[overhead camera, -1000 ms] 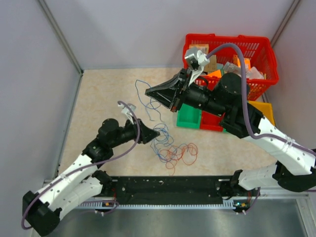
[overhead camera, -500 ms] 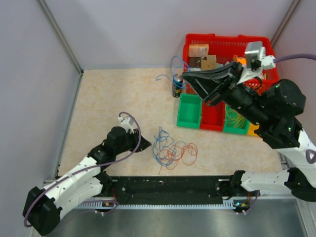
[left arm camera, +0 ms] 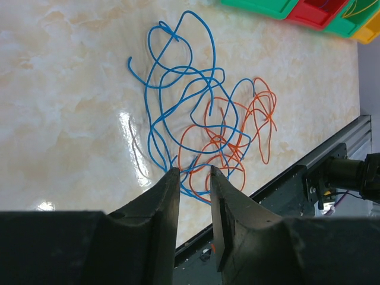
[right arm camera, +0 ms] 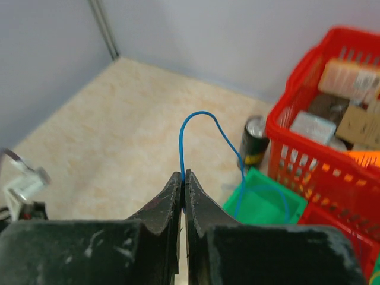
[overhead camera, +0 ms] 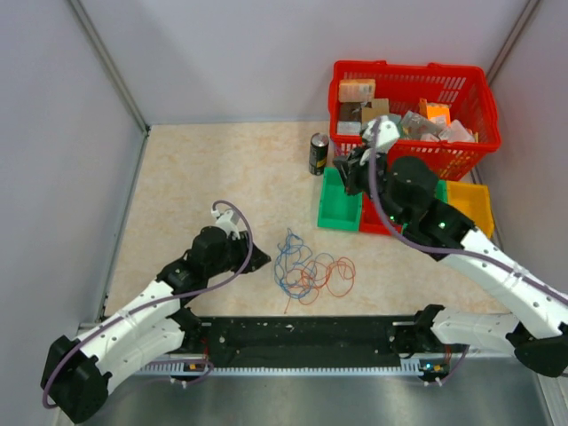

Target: Untangle the cables

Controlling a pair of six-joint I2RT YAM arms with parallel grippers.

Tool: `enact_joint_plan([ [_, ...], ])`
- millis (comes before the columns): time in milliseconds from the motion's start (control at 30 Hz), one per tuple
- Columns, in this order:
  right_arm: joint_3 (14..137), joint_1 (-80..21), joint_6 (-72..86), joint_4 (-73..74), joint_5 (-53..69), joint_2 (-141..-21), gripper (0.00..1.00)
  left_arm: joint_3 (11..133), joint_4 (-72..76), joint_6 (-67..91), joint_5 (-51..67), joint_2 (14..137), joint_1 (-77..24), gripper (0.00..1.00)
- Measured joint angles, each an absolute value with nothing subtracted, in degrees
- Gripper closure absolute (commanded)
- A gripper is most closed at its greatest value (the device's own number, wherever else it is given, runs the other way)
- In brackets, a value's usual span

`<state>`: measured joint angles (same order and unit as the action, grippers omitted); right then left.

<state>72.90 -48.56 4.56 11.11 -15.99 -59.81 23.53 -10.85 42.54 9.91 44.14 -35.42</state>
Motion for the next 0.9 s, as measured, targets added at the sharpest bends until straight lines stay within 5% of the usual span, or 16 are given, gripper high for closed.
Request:
enact_joint_plan([
  [300,61.1,-46.02,6.28,12.69,-19.79,-65.93,1.0,25.36,-10.85,42.61,11.77,45.5,-35.42,0.65],
  [900,59.59,-37.85,8.23,8.03,-16.4,-72.51,1.0,25.52,-11.7,43.33,12.62,45.15,-35.42,0.56],
])
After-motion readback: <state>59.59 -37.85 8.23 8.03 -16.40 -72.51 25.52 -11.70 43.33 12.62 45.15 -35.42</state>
